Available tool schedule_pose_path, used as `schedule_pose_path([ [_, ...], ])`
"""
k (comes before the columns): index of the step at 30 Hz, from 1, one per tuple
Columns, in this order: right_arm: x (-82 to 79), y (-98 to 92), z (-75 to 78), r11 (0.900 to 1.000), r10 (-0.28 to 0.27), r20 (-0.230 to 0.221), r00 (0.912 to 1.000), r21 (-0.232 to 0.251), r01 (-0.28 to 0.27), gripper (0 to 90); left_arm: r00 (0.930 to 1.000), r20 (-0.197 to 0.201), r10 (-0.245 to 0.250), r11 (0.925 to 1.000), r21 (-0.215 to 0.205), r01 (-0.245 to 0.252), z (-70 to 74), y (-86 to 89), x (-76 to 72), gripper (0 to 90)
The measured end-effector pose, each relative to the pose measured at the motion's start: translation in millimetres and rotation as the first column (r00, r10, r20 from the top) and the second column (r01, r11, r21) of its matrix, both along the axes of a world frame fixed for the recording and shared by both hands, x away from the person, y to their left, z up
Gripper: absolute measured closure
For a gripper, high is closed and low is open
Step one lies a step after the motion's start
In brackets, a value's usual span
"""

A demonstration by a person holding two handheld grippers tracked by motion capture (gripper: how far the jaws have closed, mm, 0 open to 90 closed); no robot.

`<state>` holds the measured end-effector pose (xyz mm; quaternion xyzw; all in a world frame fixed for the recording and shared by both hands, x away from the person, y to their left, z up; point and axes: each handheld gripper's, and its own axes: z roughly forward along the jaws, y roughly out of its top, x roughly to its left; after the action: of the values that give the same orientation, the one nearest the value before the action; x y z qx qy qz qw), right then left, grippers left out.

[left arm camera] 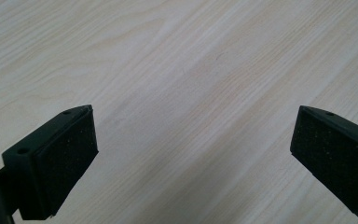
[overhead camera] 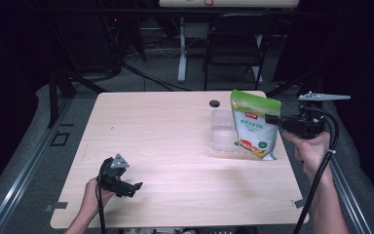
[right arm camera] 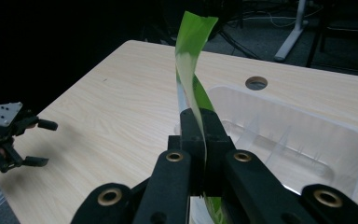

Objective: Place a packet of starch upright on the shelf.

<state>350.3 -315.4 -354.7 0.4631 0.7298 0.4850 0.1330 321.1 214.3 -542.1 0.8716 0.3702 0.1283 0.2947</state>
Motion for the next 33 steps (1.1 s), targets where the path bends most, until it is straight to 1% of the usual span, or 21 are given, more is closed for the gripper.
schedule_pose_path([
  [3,4.3,-1.9,1.8,1.0,-0.011,0.0,0.9999,0.004,0.011,90.0,1.0,0.005,0.002,1.0,-0.001,-0.002,-0.3,-0.2,-0.1,0.5],
  [5,7.2,-3.5,2.2,1.0,-0.02,-0.005,0.9998,0.006,0.02,90.0,1.0,-0.003,0.002,1.0,-0.004,-0.002,0.0,0.1,-0.3,0.5],
  [7,10.8,-6.2,2.6,0.999,-0.032,-0.007,0.9995,0.013,0.032,90.0,1.0,0.0,0.001,1.0,-0.002,-0.001,0.0,0.5,-0.1,0.5],
  [8,13.5,-8.2,3.6,0.999,-0.045,-0.005,0.999,0.025,0.045,90.0,1.0,-0.001,0.003,1.0,-0.005,-0.003,-0.2,0.3,-0.1,0.5],
  [9,13.5,-8.2,3.6,0.999,-0.045,-0.005,0.999,0.025,0.045,90.0,1.0,-0.002,0.003,1.0,-0.005,-0.003,-0.1,0.2,-0.2,0.5],
  [10,14.1,-9.3,4.7,0.999,-0.049,-0.005,0.9988,0.023,0.049,90.0,1.0,0.005,0.006,1.0,-0.005,-0.006,-0.3,-0.1,-0.4,0.5],
  [12,16.6,-13.3,9.0,0.997,-0.071,0.005,0.9975,0.035,0.071,90.0,1.0,-0.001,-0.001,1.0,0.002,0.001,0.2,0.0,-0.1,0.5],
  [14,17.2,-14.2,9.8,0.996,-0.075,0.006,0.9972,0.039,0.074,90.0,1.0,0.005,0.003,1.0,0.0,-0.003,-0.1,-0.3,-0.3,0.5],
  [16,19.6,-18.1,12.2,0.994,-0.101,0.011,0.9948,0.044,0.101,90.0,1.0,0.005,0.007,1.0,-0.003,-0.007,-0.2,-0.3,-0.6,0.5],
  [17,19.6,-18.1,12.2,0.994,-0.101,0.011,0.9948,0.044,0.101,90.0,1.0,0.005,0.007,1.0,-0.003,-0.007,-0.2,-0.3,-0.6,0.5],
  [19,21.2,-20.7,12.8,0.992,-0.123,0.012,0.9923,0.038,0.123,90.0,1.0,0.007,0.002,1.0,0.003,-0.002,0.2,0.4,-0.3,0.5],
  [20,22.5,-22.2,12.3,0.99,-0.132,0.011,0.9911,0.046,0.132,90.0,1.0,0.007,0.002,1.0,0.003,-0.002,0.1,0.4,-0.3,0.5],
  [21,23.4,-23.8,12.2,0.989,-0.139,0.008,0.9902,0.043,0.139,90.0,1.0,0.006,0.001,1.0,0.004,-0.001,0.2,0.3,-0.3,0.5],
  [22,25.5,-25.3,10.8,0.986,-0.161,0.011,0.9868,0.045,0.161,90.0,1.0,0.007,0.002,1.0,0.001,-0.002,0.0,0.1,-0.3,0.5],
  [23,25.5,-25.3,10.8,0.986,-0.161,0.011,0.9868,0.045,0.161,90.0,1.0,0.005,0.006,1.0,-0.002,-0.006,-0.2,-0.2,-0.5,0.5],
  [24,27.6,-26.7,9.6,0.983,-0.18,0.01,0.9836,0.035,0.179,90.0,1.0,0.004,0.001,1.0,0.001,-0.001,0.1,0.0,-0.2,0.5],
  [25,27.6,-26.7,9.6,0.983,-0.18,0.01,0.9836,0.035,0.179,90.0,1.0,-0.002,0.0,1.0,0.0,0.0,0.2,0.1,-0.2,0.5],
  [29,31.3,-29.1,5.8,0.977,-0.208,0.006,0.9781,0.053,0.207,90.0,1.0,0.004,0.004,1.0,-0.001,-0.004,-0.2,-0.2,-0.3,0.5],
  [30,32.2,-29.5,5.0,0.977,-0.209,0.004,0.9779,0.054,0.209,90.0,1.0,0.004,0.004,1.0,-0.001,-0.004,-0.2,-0.2,-0.2,0.5],
  [32,34.2,-30.4,2.9,0.971,-0.23,0.005,0.9732,0.069,0.229,90.0,1.0,0.006,0.003,1.0,0.001,-0.003,0.0,-0.2,-0.3,0.5],
  [33,34.8,-31.0,2.4,0.971,-0.231,0.004,0.973,0.069,0.23,90.0,1.0,0.004,0.006,1.0,-0.003,-0.006,-0.1,-0.4,-0.6,0.5],
])
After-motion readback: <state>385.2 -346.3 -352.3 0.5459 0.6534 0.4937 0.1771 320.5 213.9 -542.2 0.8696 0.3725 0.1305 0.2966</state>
